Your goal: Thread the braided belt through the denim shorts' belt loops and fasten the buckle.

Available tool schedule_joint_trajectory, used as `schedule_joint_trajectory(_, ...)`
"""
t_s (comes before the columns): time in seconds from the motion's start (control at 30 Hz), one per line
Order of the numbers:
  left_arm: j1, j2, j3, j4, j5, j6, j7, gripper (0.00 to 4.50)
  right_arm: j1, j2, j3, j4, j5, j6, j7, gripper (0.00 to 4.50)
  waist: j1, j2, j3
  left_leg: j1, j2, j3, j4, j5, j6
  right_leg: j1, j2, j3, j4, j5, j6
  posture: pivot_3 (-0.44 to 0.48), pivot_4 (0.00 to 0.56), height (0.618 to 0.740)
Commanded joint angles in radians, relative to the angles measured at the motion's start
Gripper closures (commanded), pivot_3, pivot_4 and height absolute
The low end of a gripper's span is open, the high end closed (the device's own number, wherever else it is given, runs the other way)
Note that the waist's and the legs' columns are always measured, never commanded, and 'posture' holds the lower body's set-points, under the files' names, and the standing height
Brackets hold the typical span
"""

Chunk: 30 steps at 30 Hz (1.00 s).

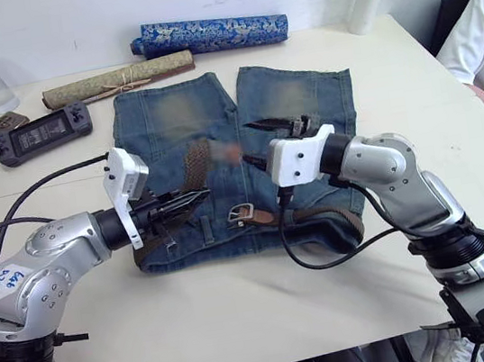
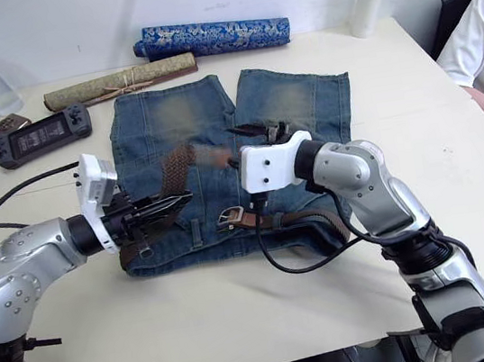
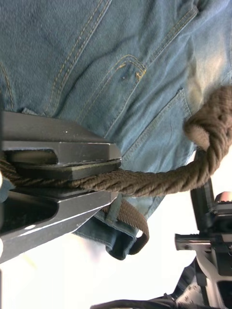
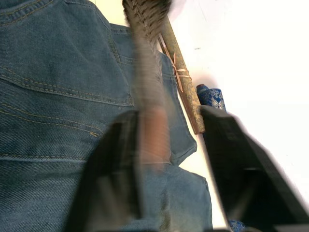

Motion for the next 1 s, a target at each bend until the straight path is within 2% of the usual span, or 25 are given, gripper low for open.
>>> schedule_joint_trajectory(0.03,-0.010,0.058,-0.074,-0.032,0.218,-0.149,-0.042,4.50,0.010,-0.005,-0.038,-0.051,-0.003,0.015,-0.023,0.31,0.000,0.000,0.000,0.000,0.000,0.000,0.000,0.000,0.000,0.000,0.000,0.000,0.000,0.000,0.000,0.000,0.150,0.645)
schedule_joint_trajectory(0.07,-0.006,0.080,-0.108,-0.032,0.300,-0.201,-0.054,4.50,0.014,-0.012,-0.044,-0.051,0.001,0.021,-0.021,0.06,0.000,0.000,0.000,0.000,0.000,0.000,0.000,0.000,0.000,0.000,0.000,0.000,0.000,0.000,0.000,0.000,0.150,0.645)
schedule_joint_trajectory(0.2,0.003,0.201,-0.276,0.001,0.710,-0.532,-0.094,4.50,0.022,-0.061,-0.079,-0.036,0.032,0.042,0.014,0.06,0.000,0.000,0.000,0.000,0.000,0.001,0.000,0.000,0.000,0.000,0.000,0.000,0.000,0.000,0.000,0.000,0.150,0.645)
schedule_joint_trajectory(0.27,-0.008,0.242,-0.332,0.023,0.871,-0.662,-0.097,4.50,0.023,-0.082,-0.083,-0.038,0.057,0.032,0.045,0.06,0.001,0.000,0.000,0.000,0.000,0.001,0.000,0.000,0.000,0.000,0.000,0.000,0.000,0.000,0.000,0.000,0.150,0.645)
schedule_joint_trajectory(0.3,-0.015,0.256,-0.355,0.036,0.943,-0.723,-0.093,4.50,0.023,-0.088,-0.079,-0.043,0.070,0.028,0.062,0.06,0.001,0.000,0.000,0.000,0.000,0.001,0.000,0.000,0.000,0.000,0.000,0.000,0.000,0.000,0.000,0.000,0.150,0.645)
schedule_joint_trajectory(0.37,-0.040,0.292,-0.418,0.085,1.169,-0.888,-0.044,4.50,0.025,-0.097,-0.064,-0.053,0.073,0.008,0.076,0.06,0.001,0.000,0.000,0.000,0.000,0.001,0.000,-0.001,0.001,0.000,0.000,0.000,0.000,0.000,0.000,0.000,0.150,0.645)
schedule_joint_trajectory(0.43,-0.034,0.303,-0.453,0.116,1.302,-0.999,-0.013,4.50,0.034,-0.093,-0.050,-0.059,0.062,0.000,0.075,0.06,0.000,0.000,0.000,0.000,0.000,0.001,0.000,-0.001,0.001,0.000,0.000,0.000,0.000,0.000,0.000,0.000,0.150,0.645)
schedule_joint_trajectory(0.6,0.027,0.287,-0.462,0.177,1.426,-1.125,0.032,4.50,0.071,-0.075,-0.015,-0.084,0.044,-0.006,0.073,0.06,0.000,0.000,0.000,0.000,0.000,0.002,-0.001,-0.001,0.002,-0.001,0.000,0.000,0.000,0.000,0.001,0.000,0.150,0.645)
schedule_joint_trajectory(0.8,0.028,0.246,-0.450,0.220,1.457,-1.193,0.012,4.50,0.066,-0.074,0.093,-0.099,0.034,-0.110,0.156,0.06,0.001,0.001,0.000,0.002,0.000,0.001,0.000,-0.001,0.003,0.000,-0.001,0.000,0.002,0.000,0.001,0.000,0.150,0.645)
schedule_joint_trajectory(0.87,0.021,0.236,-0.451,0.233,1.462,-1.216,0.005,4.50,0.012,-0.060,0.138,-0.044,0.033,-0.188,0.196,0.06,0.000,0.001,0.000,0.002,0.000,0.002,0.000,-0.001,0.003,0.000,-0.001,0.000,0.002,0.000,0.001,0.000,0.150,0.645)
schedule_joint_trajectory(1.0,0.016,0.217,-0.457,0.260,1.468,-1.259,-0.010,4.50,-0.225,-0.020,0.242,0.234,-0.015,-0.431,0.278,0.06,-0.002,0.001,0.000,0.002,0.000,0.002,0.003,-0.001,0.003,0.000,-0.001,0.000,0.005,0.000,0.001,0.000,0.150,0.645)
